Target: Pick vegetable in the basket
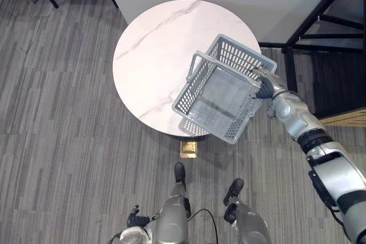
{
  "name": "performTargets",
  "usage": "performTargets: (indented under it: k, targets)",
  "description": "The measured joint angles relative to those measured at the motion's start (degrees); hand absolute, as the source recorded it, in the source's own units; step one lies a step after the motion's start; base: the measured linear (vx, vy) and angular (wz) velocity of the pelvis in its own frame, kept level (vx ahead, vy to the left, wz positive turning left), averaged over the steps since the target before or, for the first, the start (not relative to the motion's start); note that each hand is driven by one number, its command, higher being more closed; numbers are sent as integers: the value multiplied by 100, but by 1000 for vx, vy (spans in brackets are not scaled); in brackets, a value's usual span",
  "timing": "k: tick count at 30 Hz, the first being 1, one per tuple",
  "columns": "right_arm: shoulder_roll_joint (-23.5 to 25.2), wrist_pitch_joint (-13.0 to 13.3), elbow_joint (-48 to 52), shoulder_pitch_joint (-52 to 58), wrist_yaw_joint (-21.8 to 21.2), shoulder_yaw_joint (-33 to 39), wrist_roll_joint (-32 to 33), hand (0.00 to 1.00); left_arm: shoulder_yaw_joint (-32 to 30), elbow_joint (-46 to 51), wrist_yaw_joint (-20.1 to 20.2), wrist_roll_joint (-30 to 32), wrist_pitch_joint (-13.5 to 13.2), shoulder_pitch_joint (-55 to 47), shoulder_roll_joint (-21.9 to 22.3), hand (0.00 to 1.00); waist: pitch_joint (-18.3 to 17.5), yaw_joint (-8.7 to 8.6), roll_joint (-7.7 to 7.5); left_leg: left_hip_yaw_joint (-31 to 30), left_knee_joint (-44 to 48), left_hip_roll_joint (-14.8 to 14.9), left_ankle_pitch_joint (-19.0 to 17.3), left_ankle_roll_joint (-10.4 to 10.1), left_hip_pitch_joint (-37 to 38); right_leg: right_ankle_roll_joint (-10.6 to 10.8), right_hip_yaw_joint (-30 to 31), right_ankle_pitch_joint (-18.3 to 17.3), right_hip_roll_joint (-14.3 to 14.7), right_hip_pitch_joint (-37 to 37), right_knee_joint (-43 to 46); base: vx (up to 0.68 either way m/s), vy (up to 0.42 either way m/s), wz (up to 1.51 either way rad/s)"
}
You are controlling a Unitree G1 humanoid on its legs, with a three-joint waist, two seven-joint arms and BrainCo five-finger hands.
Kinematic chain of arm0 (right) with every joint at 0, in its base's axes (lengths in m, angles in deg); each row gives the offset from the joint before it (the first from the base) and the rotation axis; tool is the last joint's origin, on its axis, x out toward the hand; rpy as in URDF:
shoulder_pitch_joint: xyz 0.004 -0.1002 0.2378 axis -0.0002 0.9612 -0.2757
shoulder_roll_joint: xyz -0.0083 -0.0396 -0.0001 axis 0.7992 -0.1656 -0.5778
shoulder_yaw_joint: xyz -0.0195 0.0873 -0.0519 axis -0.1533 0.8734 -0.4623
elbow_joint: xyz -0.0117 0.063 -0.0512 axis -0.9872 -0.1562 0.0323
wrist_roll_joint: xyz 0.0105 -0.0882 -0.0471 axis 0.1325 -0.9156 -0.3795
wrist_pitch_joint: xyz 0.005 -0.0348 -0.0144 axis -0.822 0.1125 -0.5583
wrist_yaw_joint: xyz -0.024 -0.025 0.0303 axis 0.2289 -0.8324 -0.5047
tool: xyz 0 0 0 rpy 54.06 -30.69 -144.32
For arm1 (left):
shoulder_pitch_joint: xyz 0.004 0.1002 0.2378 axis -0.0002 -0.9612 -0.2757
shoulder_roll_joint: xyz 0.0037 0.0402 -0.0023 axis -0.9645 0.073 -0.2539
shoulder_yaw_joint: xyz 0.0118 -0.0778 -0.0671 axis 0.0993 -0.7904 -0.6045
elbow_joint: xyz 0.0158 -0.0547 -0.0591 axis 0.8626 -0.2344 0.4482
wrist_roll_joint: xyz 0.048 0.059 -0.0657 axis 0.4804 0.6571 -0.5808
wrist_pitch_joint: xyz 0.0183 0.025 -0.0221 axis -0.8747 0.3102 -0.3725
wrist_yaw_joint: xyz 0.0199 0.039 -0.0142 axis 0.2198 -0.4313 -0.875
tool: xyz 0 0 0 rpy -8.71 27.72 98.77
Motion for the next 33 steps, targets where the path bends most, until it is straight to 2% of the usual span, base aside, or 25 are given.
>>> performTargets:
  k: [5,12,19,24,33]
  targets:
    - [5,-21,62,-112,-12,13,56,0,-49,-29,1,0,0,1,-7,0,-82,-4,-49,2,-2,41,8,3,-30,-17,11,17,55,-16,-30,0,0,-1]
    - [9,-58,673,-184,-39,14,381,0,-246,-65,2,4,95,3,-2,0,-249,-27,-129,38,-2,103,13,11,-28,-61,68,63,125,-8,-131,6,-2,-5]
    - [13,-51,936,-182,-149,-7,393,0,-270,-60,0,64,111,8,-3,0,-313,-21,-143,42,-2,143,21,16,-21,-63,100,63,161,-9,-131,0,0,0]
    - [81,-53,888,-181,-201,-55,395,0,-265,-54,0,142,109,11,-3,0,-313,-2,-143,32,-2,140,21,17,-27,-63,94,63,158,-10,-131,16,0,1]
    - [221,-97,213,-182,-249,69,395,0,-250,-50,0,160,80,23,-3,0,-312,43,-143,-65,-2,118,50,22,-135,-62,15,62,155,-61,-120,33,1,5]
